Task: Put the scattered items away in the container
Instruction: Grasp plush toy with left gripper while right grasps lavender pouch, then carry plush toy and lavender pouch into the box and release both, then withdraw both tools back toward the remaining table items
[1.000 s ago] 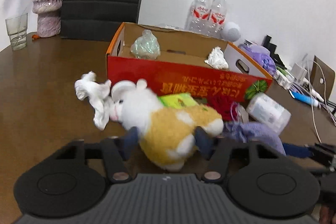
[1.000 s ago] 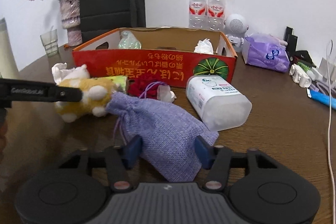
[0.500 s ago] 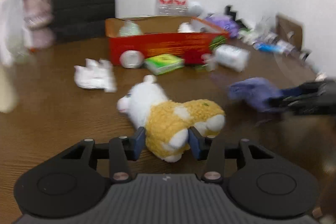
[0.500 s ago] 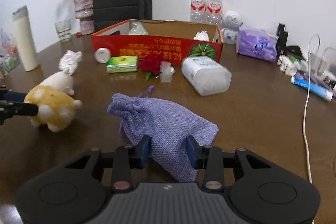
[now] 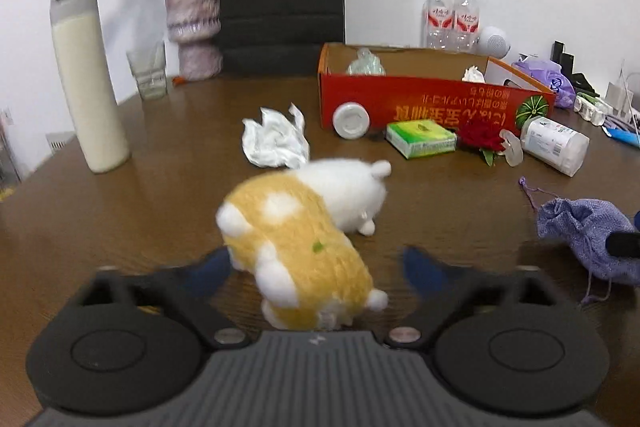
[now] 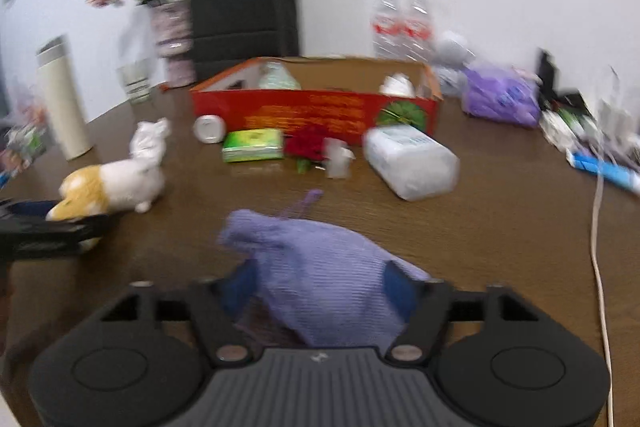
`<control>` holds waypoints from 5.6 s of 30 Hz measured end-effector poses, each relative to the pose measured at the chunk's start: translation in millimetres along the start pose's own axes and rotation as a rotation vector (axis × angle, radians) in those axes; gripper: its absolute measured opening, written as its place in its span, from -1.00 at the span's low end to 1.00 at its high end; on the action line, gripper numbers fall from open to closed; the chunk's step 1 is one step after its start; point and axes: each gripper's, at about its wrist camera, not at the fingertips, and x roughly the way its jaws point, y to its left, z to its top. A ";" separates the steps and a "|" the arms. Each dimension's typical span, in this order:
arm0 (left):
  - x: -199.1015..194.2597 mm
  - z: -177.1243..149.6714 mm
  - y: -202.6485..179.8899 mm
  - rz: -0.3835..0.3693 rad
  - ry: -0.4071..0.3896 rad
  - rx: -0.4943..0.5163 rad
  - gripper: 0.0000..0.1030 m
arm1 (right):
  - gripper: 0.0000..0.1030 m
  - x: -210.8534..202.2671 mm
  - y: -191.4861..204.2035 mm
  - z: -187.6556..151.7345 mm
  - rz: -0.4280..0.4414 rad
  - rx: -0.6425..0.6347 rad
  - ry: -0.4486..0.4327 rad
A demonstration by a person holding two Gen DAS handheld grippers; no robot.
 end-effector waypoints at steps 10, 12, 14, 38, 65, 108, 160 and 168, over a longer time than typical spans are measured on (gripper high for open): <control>-23.8 -18.4 17.2 -0.131 0.014 0.047 0.00 | -0.37 29.9 13.7 10.0 -0.019 -0.148 -0.049; -25.0 -19.5 16.0 -0.150 0.012 0.046 0.00 | -0.57 26.3 22.8 8.0 0.047 -0.251 -0.049; -24.5 -18.8 14.4 -0.152 0.011 0.046 0.01 | -0.67 9.3 30.6 0.3 0.143 -0.388 -0.048; -31.7 -24.8 -5.8 -0.249 0.005 0.065 0.02 | 0.78 18.1 -33.1 4.2 0.103 0.447 0.061; -7.7 -13.5 0.1 -0.244 0.050 -0.023 0.39 | 0.35 11.7 5.0 -12.8 -0.100 0.089 0.099; 304.3 239.6 -101.6 -0.190 0.303 -0.085 0.18 | -0.32 278.4 -90.0 231.4 -0.039 0.024 0.347; -53.0 21.3 -34.0 -0.033 -0.260 0.007 1.00 | 0.50 -31.7 4.0 20.2 -0.033 0.115 -0.158; -70.7 -42.1 -36.3 -0.071 -0.203 -0.033 1.00 | 0.57 -47.0 18.6 -45.9 -0.049 0.163 -0.186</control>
